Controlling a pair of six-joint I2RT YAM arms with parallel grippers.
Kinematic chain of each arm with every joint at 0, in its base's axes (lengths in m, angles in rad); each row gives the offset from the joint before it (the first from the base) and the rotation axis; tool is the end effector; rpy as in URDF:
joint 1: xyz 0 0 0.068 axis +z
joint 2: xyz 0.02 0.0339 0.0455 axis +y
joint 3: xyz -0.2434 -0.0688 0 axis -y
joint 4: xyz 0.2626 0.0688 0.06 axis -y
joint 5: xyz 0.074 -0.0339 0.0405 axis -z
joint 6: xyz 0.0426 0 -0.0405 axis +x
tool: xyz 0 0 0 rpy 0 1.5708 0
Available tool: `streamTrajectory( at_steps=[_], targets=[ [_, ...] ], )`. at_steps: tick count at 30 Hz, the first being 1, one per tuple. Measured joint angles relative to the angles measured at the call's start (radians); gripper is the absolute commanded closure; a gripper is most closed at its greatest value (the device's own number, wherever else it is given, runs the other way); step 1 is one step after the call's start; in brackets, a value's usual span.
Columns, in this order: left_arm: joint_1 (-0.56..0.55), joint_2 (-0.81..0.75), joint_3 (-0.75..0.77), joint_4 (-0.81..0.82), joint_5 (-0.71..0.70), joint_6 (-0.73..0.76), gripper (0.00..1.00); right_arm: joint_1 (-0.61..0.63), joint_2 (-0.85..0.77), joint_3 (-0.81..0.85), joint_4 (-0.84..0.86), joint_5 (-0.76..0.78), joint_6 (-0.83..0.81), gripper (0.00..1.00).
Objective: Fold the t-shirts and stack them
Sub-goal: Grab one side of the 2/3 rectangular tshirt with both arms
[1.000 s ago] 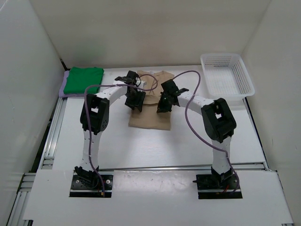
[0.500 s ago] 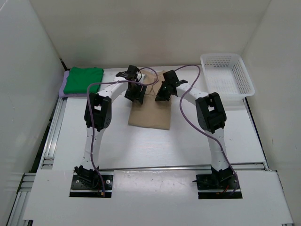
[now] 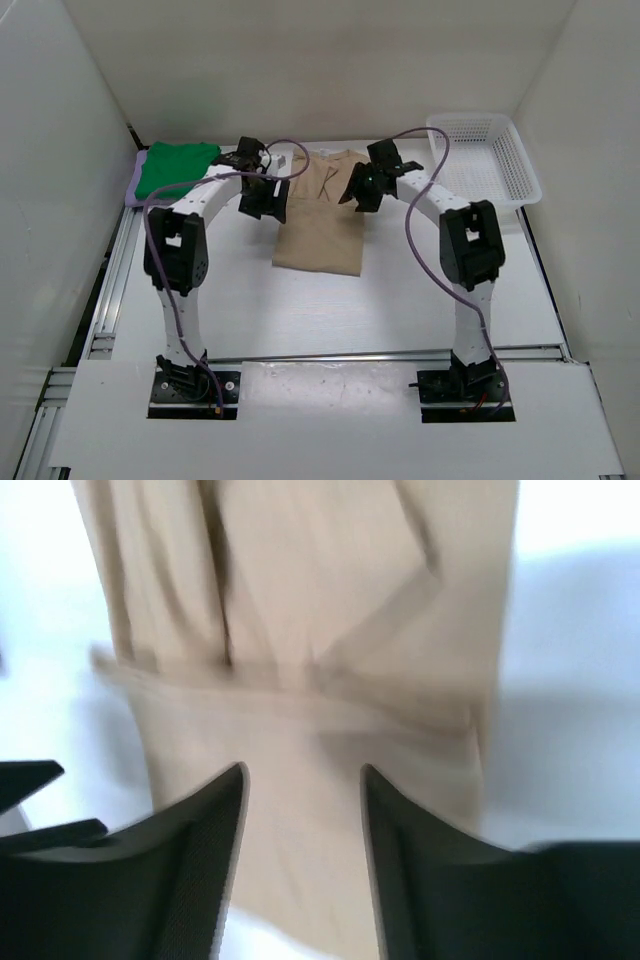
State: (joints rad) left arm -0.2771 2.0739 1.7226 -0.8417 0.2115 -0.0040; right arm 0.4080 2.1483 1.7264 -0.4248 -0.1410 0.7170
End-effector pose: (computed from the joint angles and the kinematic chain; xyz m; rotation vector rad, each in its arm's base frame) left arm 0.4277 -0.1309 0.1852 0.4335 2.7411 -0.3659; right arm 0.4511 0.2015 0.1776 0.3214 2.5023 0.6601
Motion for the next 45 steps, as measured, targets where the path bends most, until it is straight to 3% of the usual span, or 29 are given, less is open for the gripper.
streamTrajectory(
  at_steps=[6,10,17,20,23,27,29,31,32,39,45],
  targets=[
    [-0.014,-0.121,-0.219,-0.024,0.122,0.000,0.15,0.007,-0.277,-0.398,-0.004,-0.075,-0.029,0.30],
    [-0.027,-0.097,-0.338,-0.031,0.158,-0.001,0.15,0.013,-0.319,-0.581,0.013,-0.143,-0.022,0.30],
    [-0.030,-0.090,-0.343,-0.027,0.193,-0.005,0.27,0.026,-0.352,-0.696,0.087,-0.246,0.027,0.31],
    [-0.027,-0.085,-0.340,-0.023,0.198,-0.005,0.27,0.027,-0.354,-0.713,0.116,-0.266,0.047,0.34],
    [-0.024,-0.082,-0.335,-0.021,0.201,-0.003,0.30,0.027,-0.354,-0.725,0.137,-0.277,0.063,0.46],
    [-0.020,-0.064,-0.320,-0.012,0.201,-0.005,0.48,0.026,-0.331,-0.727,0.146,-0.273,0.081,0.71],
    [-0.019,-0.048,-0.310,-0.009,0.209,-0.006,0.66,0.024,-0.317,-0.726,0.150,-0.277,0.090,0.88],
    [-0.019,-0.034,-0.305,-0.007,0.214,-0.006,0.82,0.019,-0.306,-0.726,0.156,-0.279,0.097,0.98],
    [-0.019,-0.029,-0.304,-0.007,0.220,-0.006,0.90,0.017,-0.303,-0.726,0.159,-0.282,0.101,1.00],
    [-0.019,-0.039,-0.315,-0.022,0.230,-0.005,0.90,0.010,-0.316,-0.733,0.162,-0.279,0.093,1.00],
    [-0.067,-0.207,-0.429,-0.131,0.162,-0.005,0.90,0.047,-0.525,-0.830,0.092,-0.243,0.047,1.00]
  ],
)
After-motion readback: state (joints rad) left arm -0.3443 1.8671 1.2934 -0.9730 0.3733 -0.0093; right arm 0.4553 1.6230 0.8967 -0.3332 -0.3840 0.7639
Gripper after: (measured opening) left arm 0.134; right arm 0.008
